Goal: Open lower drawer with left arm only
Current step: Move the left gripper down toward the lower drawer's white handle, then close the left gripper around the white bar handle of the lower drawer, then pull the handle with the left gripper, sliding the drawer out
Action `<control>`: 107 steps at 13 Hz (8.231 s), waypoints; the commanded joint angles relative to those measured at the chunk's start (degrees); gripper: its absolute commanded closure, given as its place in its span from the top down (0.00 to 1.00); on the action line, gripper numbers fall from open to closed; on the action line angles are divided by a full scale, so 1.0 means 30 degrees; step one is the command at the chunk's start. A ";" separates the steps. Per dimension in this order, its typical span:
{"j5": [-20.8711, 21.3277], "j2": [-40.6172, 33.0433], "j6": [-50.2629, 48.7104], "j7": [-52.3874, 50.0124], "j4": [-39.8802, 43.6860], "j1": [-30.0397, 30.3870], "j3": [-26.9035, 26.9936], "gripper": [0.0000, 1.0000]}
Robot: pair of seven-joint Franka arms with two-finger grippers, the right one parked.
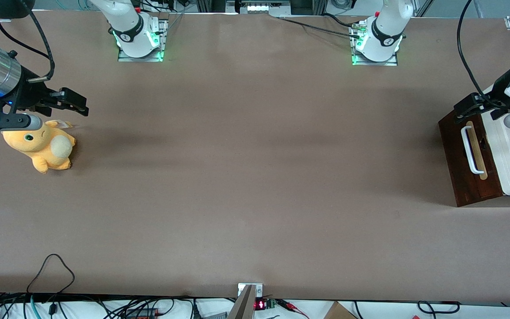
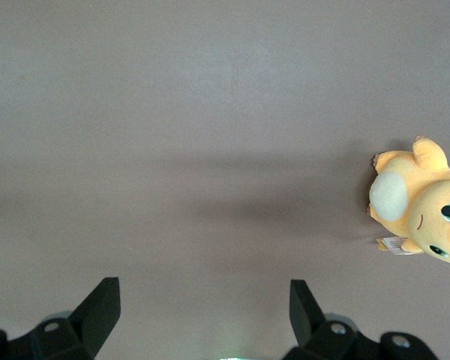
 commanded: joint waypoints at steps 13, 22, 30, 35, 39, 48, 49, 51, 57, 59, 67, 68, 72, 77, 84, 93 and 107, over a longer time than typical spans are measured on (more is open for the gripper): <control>-0.0357 -0.0016 -0.1613 0.0684 0.0578 0.0057 0.0070 1.00; 0.8385 0.0568 -0.2783 -0.2294 -0.1176 -0.0060 -0.2942 0.98; 1.6130 0.2471 -0.3137 -1.1351 -0.6918 -0.0119 -0.5846 0.98; 1.9526 0.4961 -0.2000 -1.3934 -0.8473 -0.0119 -0.6170 0.98; 2.2370 0.6863 -0.1701 -1.4109 -0.8681 0.0115 -0.6083 0.95; 2.5392 0.9270 -0.1789 -1.5954 -0.8096 0.0087 -0.3622 0.93; 2.5829 0.9474 -0.1818 -1.6275 -0.8095 0.0058 -0.3534 0.93; 2.7174 0.9708 -0.1088 -1.8698 -0.8794 -0.0001 -0.3038 0.93; 2.8144 1.0062 -0.1115 -1.8652 -0.8798 -0.0089 -0.2510 0.93; 2.8236 1.0062 -0.1115 -1.8652 -0.8798 -0.0089 -0.2449 0.86; 2.8207 1.0033 -0.1144 -1.8681 -0.8740 -0.0382 -0.2449 0.73; 2.8207 1.0033 -0.1144 -1.8652 -0.8740 -0.0382 -0.2449 0.67; 2.8236 1.0062 -0.0998 -1.8446 -0.8740 -0.0324 -0.2449 0.55; 2.8236 1.0062 -0.0998 -1.8446 -0.8769 -0.0324 -0.2215 0.46; 2.8236 1.0062 -0.0998 -1.8505 -0.8769 -0.0294 -0.2156 0.13; 2.8207 1.0033 -0.1027 -1.8564 -0.8623 -0.0849 -0.2185 0.00; 2.6215 0.9769 -0.2170 -1.8095 -0.8417 -0.3078 -0.4266 0.01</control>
